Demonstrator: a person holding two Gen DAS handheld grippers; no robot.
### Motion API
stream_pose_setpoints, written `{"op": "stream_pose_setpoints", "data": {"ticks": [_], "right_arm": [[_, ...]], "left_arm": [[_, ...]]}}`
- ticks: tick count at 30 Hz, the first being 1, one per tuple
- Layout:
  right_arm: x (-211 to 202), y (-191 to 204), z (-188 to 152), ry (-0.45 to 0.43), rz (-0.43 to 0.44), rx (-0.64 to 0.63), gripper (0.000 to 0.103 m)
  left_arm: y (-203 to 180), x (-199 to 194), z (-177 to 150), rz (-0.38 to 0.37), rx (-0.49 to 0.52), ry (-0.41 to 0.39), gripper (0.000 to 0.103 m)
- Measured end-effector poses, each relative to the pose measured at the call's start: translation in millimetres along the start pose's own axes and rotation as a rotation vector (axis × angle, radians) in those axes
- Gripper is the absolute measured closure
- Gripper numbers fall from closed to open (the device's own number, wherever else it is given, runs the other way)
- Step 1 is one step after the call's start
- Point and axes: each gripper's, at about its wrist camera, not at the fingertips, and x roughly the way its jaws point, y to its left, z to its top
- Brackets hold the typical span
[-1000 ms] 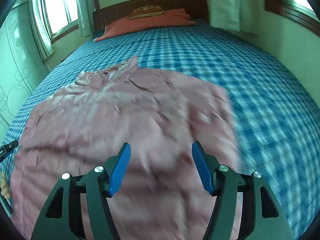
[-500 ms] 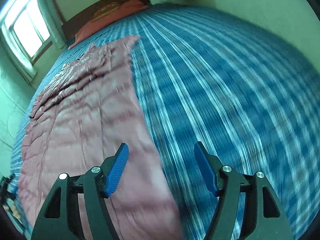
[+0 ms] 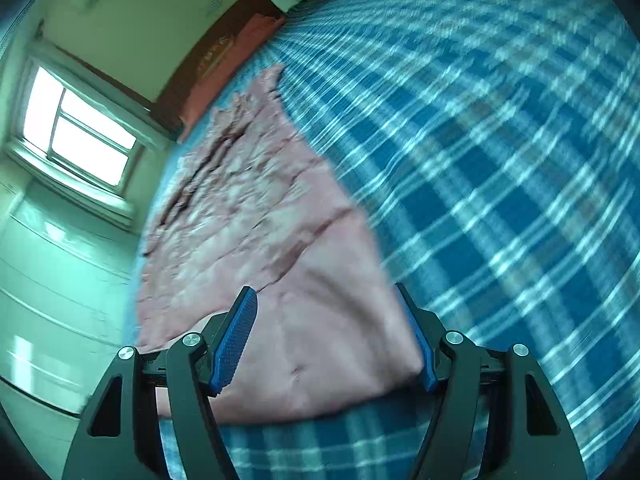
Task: Fold large clothes
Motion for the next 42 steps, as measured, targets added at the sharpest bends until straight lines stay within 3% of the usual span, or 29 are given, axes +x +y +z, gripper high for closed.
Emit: {"op": "stream_pose_setpoints", "data": {"ticks": [7, 15, 22, 26, 31, 36, 42], "right_arm": [[2.6, 17.1, -11.8, -0.022, 0.104, 0.002, 0.034], [14.9, 27.5, -18.1, -0.013, 0.105, -0.021, 0.034], [7.4, 15.0, -13.4, -0.027, 0.087, 0.028, 0.034], [13.7, 21.8, -16.9, -0.007, 0.104, 0.003, 0.034], [18.1, 28.7, -23.5, 0.005, 0.117, -0.02, 0.034], [13.1, 19.4, -20.5, 0.009, 0.117, 0.017, 0.034], [15.0, 29.9, -28.0, 0.036, 0.107, -0.018, 0.034]], "left_arm": [[-6.2, 6.9, -12.5, -0.048, 0.012, 0.015, 0.021], [-15.5, 17.6, -21.0, -0.063, 0.038, 0.025, 0.021], [8.4, -13.5, -9.4, 0.004, -0.04, -0.102, 0.021], [11.5, -12.2, -8.2, -0.022, -0.043, -0.076, 0.021], [-5.0, 6.3, -22.1, -0.109, -0.021, 0.017, 0.021], [-1.4, 5.5, -22.2, -0.205, -0.101, 0.02, 0.021], [-20.2, 10.0, -50.4, -0.092, 0.059, 0.081, 0.021]]}}
